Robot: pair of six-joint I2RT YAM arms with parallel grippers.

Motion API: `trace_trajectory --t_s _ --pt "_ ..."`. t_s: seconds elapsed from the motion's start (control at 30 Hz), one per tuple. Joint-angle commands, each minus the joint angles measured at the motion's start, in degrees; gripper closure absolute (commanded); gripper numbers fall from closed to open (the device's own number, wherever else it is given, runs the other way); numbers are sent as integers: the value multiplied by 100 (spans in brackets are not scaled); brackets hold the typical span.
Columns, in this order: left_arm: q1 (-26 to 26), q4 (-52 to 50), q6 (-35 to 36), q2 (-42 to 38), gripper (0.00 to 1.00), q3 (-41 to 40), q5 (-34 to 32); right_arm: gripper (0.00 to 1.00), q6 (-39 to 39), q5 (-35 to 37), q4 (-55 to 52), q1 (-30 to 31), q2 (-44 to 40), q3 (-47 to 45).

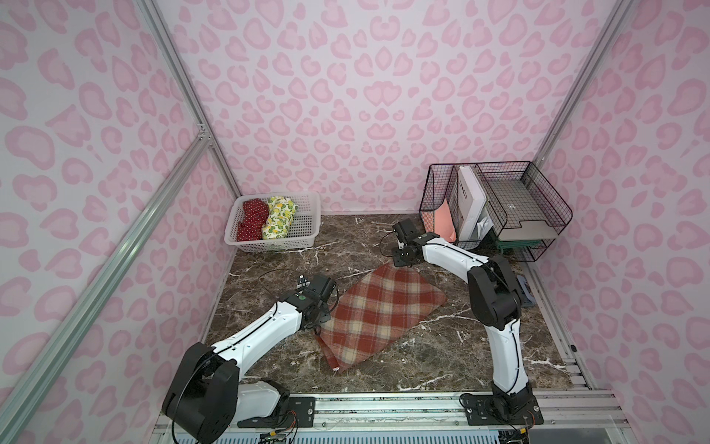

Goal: Roll up the skirts
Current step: Adjust the skirt at the center of the board.

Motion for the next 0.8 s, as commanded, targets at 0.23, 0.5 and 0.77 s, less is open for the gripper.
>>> trace_trajectory --t_s 0.23,0.5,0.77 --pt "8 53 13 -368 60 -79 -360 57 200 139 -45 473 -1759 -1945" --pt "99 397 -68 294 61 14 -288 85 646 -414 457 811 -1918 -3502" --pt "202 633 37 997 64 166 -316 90 -102 -209 854 728 -739 -2530"
